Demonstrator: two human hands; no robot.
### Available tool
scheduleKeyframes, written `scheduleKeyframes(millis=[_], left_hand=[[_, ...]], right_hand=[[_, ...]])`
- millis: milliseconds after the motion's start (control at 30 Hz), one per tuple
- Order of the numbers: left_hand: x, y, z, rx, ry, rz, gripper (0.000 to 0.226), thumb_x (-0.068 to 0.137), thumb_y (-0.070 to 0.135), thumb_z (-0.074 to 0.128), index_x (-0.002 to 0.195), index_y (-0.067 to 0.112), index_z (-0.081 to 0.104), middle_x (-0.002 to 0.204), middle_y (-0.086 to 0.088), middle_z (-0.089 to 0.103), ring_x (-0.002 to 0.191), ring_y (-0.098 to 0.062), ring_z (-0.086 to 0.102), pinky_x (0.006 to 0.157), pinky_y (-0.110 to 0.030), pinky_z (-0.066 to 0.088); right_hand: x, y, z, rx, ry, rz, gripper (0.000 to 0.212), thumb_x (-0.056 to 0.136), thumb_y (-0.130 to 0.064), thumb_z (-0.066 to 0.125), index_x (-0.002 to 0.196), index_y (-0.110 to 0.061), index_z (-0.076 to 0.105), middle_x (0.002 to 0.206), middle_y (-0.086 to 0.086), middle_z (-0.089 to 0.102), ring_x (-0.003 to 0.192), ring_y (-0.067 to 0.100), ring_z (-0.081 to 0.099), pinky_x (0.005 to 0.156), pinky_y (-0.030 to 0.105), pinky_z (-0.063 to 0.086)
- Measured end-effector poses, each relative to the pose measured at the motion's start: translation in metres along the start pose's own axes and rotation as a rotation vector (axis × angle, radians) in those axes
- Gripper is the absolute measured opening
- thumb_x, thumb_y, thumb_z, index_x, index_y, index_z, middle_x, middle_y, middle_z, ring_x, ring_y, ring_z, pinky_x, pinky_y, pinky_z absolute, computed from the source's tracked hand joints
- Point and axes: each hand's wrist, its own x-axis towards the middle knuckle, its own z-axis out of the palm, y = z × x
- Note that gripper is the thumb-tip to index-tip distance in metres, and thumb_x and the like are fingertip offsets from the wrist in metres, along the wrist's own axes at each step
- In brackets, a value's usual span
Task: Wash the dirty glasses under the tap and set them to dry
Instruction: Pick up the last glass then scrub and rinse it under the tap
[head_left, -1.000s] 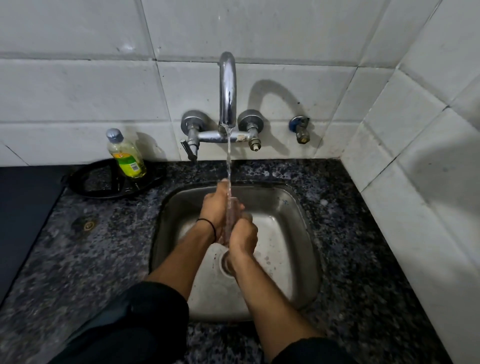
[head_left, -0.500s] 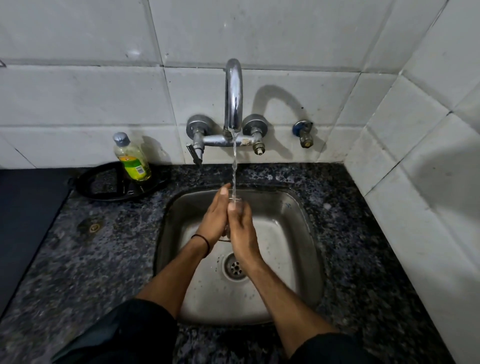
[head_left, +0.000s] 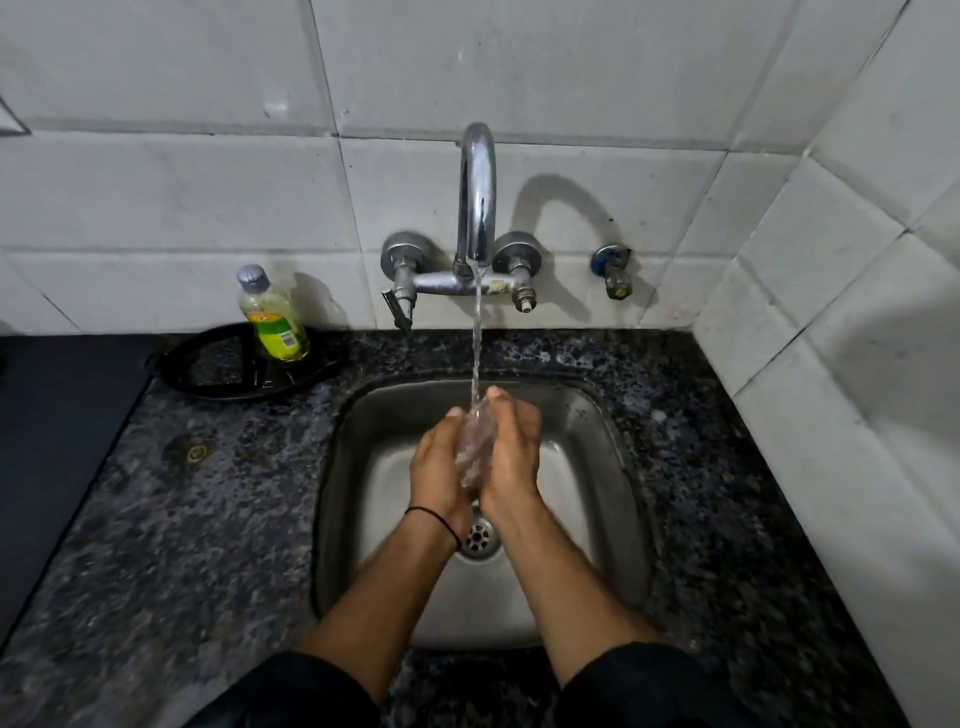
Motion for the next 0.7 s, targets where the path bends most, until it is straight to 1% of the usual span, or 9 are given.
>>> scheduleKeyframes(millis=[67,167,233,267,367,467,567,633,700], left_hand=[[0.005,0.003,-0.001,-0.114,0.048,-0.172,0.046,0.098,0.043,0.048,0.119,0.006,0.066,0.11,-0.017,0.072,0.092,-0.027,0.069,0.08,-0.037,0.056],[0.02,0.012,-0.009,-0.131,0.222,-0.264,0.043,0.095,0.045,0.051,0.117,0.01,0.065,0.105,-0.016,0.072,0.087,-0.029,0.069,0.081,-0.042,0.057],[0.032,0.013,-0.018,-0.042,0.243,-0.233,0.043,0.086,0.045,0.062,0.111,0.011,0.067,0.092,-0.014,0.071,0.074,-0.028,0.069,0.066,-0.04,0.058],[0.035,0.015,-0.019,0.013,0.226,-0.215,0.04,0.084,0.045,0.064,0.106,0.011,0.069,0.086,-0.012,0.07,0.069,-0.027,0.068,0.062,-0.038,0.057],[0.029,0.025,-0.009,0.124,0.167,-0.1,0.03,0.093,0.04,0.06,0.091,0.014,0.073,0.077,-0.009,0.071,0.064,-0.023,0.066,0.055,-0.031,0.056],[0.029,0.025,-0.003,0.054,0.11,-0.032,0.032,0.091,0.042,0.064,0.097,0.012,0.072,0.086,-0.01,0.07,0.067,-0.02,0.065,0.058,-0.027,0.054],[0.026,0.016,-0.001,-0.104,0.002,-0.012,0.061,0.074,0.056,0.077,0.109,0.008,0.064,0.101,-0.019,0.068,0.083,-0.025,0.067,0.079,-0.037,0.058],[0.019,0.01,0.003,-0.16,-0.054,-0.02,0.062,0.07,0.058,0.078,0.105,0.011,0.061,0.093,-0.013,0.066,0.081,-0.023,0.066,0.083,-0.038,0.056],[0.015,0.01,0.006,-0.119,-0.099,-0.047,0.055,0.079,0.064,0.066,0.094,0.011,0.065,0.083,-0.008,0.065,0.078,-0.021,0.065,0.083,-0.036,0.056]], right_hand=[[-0.002,0.002,-0.002,-0.057,-0.04,-0.085,0.025,0.087,-0.014,0.069,0.104,-0.014,0.051,0.088,0.008,0.062,0.073,0.019,0.062,0.062,0.032,0.053],[-0.002,-0.001,-0.012,-0.372,-0.184,-0.252,0.018,0.086,-0.011,0.066,0.094,-0.018,0.052,0.086,0.003,0.057,0.075,0.015,0.055,0.064,0.035,0.05],[0.0,-0.009,-0.019,-0.687,-0.281,-0.347,0.01,0.087,-0.019,0.062,0.083,-0.019,0.053,0.075,-0.005,0.055,0.069,0.011,0.051,0.066,0.042,0.052],[-0.001,-0.013,-0.02,-0.865,-0.302,-0.366,0.011,0.09,-0.024,0.059,0.081,-0.019,0.055,0.074,-0.007,0.057,0.067,0.01,0.053,0.063,0.039,0.05],[-0.01,-0.022,-0.017,-1.273,-0.225,-0.454,0.032,0.101,-0.038,0.042,0.091,-0.016,0.062,0.086,0.006,0.067,0.079,0.022,0.064,0.062,0.032,0.046],[-0.016,-0.024,-0.009,-1.295,-0.058,-0.416,0.045,0.105,-0.037,0.032,0.108,-0.009,0.067,0.104,0.018,0.069,0.099,0.036,0.063,0.082,0.041,0.049],[-0.015,-0.015,-0.005,-1.009,0.106,-0.275,0.047,0.106,-0.036,0.029,0.103,-0.01,0.069,0.105,0.014,0.071,0.099,0.035,0.066,0.087,0.042,0.054],[-0.017,-0.002,-0.006,-0.866,0.121,-0.258,0.046,0.106,-0.038,0.028,0.107,-0.018,0.069,0.108,0.007,0.071,0.102,0.028,0.066,0.088,0.041,0.053],[-0.022,0.011,-0.013,-0.854,0.076,-0.319,0.045,0.105,-0.043,0.026,0.117,-0.027,0.066,0.114,0.004,0.065,0.109,0.023,0.06,0.092,0.041,0.052]])
